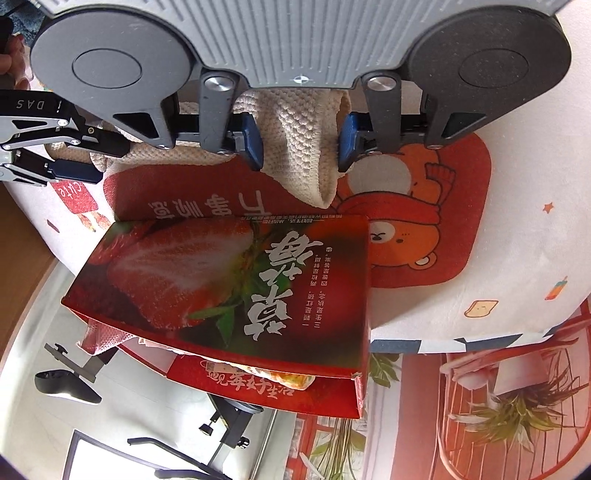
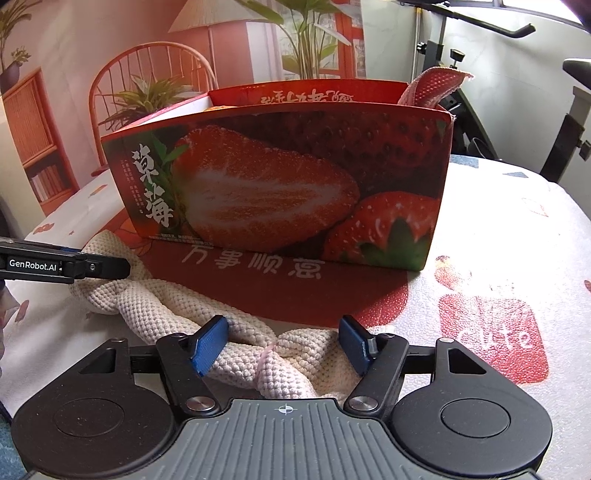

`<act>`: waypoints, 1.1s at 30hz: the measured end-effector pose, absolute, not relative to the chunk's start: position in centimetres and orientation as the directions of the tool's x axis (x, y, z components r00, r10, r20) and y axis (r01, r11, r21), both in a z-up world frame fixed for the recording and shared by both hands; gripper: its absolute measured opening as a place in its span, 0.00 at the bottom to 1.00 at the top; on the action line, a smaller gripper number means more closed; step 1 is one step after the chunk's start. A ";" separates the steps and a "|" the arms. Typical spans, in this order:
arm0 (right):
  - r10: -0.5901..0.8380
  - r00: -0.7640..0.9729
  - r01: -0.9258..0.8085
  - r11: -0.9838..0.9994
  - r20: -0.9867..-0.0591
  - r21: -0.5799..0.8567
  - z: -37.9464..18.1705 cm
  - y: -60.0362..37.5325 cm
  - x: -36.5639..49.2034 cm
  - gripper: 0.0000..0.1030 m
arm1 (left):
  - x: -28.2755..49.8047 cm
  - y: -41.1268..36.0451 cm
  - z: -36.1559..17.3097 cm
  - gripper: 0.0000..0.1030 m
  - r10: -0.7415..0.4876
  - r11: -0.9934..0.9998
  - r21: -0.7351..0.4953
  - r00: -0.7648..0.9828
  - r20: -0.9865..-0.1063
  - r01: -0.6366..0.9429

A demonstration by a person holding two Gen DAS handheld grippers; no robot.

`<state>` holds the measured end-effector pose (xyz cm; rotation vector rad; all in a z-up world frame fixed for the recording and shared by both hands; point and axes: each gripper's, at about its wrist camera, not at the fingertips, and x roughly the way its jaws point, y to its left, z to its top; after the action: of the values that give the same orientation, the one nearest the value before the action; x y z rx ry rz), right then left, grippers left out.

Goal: Organize soft objects
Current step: 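Move both tools down to the cream knit cloth in front of the box, then grasp the cream knit cloth with the left tool while the right tool grasps it too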

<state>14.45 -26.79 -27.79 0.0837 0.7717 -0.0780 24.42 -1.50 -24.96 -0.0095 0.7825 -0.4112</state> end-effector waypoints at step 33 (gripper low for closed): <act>-0.089 0.729 0.158 0.987 -0.679 0.040 -27.1 -26.7 12.8 0.63 | 23.9 -1.6 -25.5 0.33 -0.375 0.913 -0.154 0.626 -0.684 0.379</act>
<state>12.84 -26.72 -27.09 0.0969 0.7423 -0.1363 23.95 -1.58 -25.50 0.0051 0.7827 -0.4322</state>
